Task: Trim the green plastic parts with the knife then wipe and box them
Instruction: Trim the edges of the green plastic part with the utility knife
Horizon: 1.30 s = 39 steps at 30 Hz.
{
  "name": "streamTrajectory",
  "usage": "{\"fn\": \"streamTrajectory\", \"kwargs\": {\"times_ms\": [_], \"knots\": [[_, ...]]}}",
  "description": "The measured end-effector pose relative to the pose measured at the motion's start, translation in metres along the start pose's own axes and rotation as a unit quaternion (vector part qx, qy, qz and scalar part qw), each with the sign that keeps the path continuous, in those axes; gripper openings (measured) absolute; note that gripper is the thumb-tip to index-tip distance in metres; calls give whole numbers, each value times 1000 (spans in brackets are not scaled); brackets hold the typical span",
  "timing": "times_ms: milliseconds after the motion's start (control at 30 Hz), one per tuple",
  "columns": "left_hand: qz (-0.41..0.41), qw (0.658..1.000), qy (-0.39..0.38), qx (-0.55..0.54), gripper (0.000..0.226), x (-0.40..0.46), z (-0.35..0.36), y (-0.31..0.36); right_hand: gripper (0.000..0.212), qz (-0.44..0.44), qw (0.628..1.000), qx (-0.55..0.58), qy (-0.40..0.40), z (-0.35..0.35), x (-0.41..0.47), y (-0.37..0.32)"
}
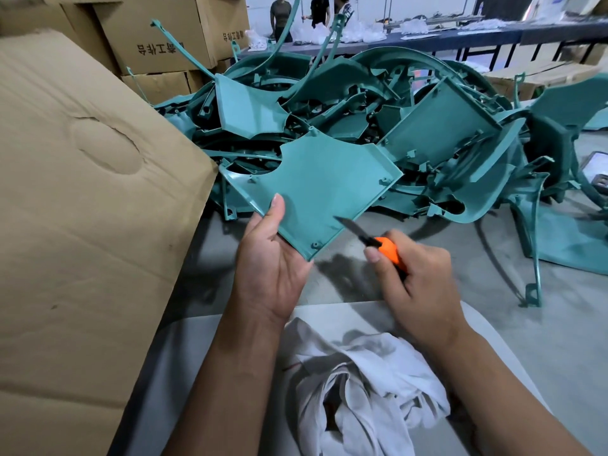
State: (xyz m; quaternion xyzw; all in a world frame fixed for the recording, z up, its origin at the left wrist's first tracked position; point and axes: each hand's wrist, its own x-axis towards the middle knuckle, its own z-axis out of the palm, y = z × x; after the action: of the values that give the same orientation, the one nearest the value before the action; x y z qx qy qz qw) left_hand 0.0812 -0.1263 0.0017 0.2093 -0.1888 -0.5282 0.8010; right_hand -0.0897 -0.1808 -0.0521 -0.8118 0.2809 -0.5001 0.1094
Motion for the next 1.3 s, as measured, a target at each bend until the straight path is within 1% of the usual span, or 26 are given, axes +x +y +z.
{"fn": "streamTrajectory", "kwargs": {"times_ms": [100, 233, 333, 400, 433, 467, 500, 533, 567, 633, 667, 767, 800, 867, 933, 1033, 1067, 1133, 1167, 1233, 1267, 1300], "knots": [[0, 1000, -3, -3, 43, 0, 1, 1, 36, 35, 998, -10, 61, -6, 3, 5], [21, 998, -19, 47, 33, -4, 1, -1, 43, 87, 987, -5, 137, -10, 6, 10], [17, 996, -40, 84, 34, -7, 1, -3, 47, 159, 974, 23, 158, -11, 5, 13], [27, 994, -51, 91, 35, -7, 2, -5, 49, 183, 968, 69, 155, -12, 3, 14], [35, 994, -53, 90, 37, -6, 3, -7, 50, 190, 963, 120, 150, -12, 4, 13], [41, 994, -55, 88, 40, -5, 3, -8, 51, 201, 951, 189, 143, -13, 5, 10], [45, 994, -58, 85, 44, -4, 2, -10, 51, 219, 931, 263, 130, -13, 6, 7], [44, 994, -60, 80, 46, -3, 1, -11, 50, 236, 911, 322, 107, -12, 6, 3], [41, 994, -64, 74, 46, -2, 1, -13, 50, 248, 898, 357, 74, -9, 6, 1], [38, 994, -75, 73, 39, -1, -1, -16, 51, 266, 880, 392, 18, -2, 6, -3], [39, 993, -81, 78, 35, -1, -1, -18, 52, 279, 867, 413, 5, 1, 6, -3], [35, 991, -105, 72, 33, -4, 2, -25, 51, 316, 821, 476, 3, 0, 8, -1], [30, 991, -115, 65, 33, -6, 4, -28, 49, 330, 807, 490, 5, -2, 9, 1], [17, 990, -125, 63, 34, -8, 8, -32, 37, 350, 783, 514, 5, -4, 8, 1], [7, 988, -136, 71, 35, -8, 8, -35, 30, 362, 758, 542, 12, -4, 8, -1], [-30, 977, -187, 96, 35, -13, 5, -32, 19, 379, 724, 574, 56, -5, 11, -3], [-49, 973, -201, 108, 38, -14, 3, -27, 15, 381, 715, 581, 70, -6, 12, -3], [-89, 958, -238, 133, 48, -14, -5, -17, 16, 388, 709, 582, 91, -10, 15, 0], [-112, 952, -248, 137, 47, -12, -8, -11, 19, 393, 709, 578, 94, -12, 16, 2], [-170, 950, -221, 141, 30, -6, -12, 1, 27, 411, 714, 562, 76, -14, 15, 6], [-194, 947, -208, 148, 33, -5, -13, 6, 31, 424, 718, 548, 59, -14, 15, 6], [-208, 943, -200, 167, 51, -3, -17, 10, 33, 438, 721, 534, 49, -14, 14, 6]]}}
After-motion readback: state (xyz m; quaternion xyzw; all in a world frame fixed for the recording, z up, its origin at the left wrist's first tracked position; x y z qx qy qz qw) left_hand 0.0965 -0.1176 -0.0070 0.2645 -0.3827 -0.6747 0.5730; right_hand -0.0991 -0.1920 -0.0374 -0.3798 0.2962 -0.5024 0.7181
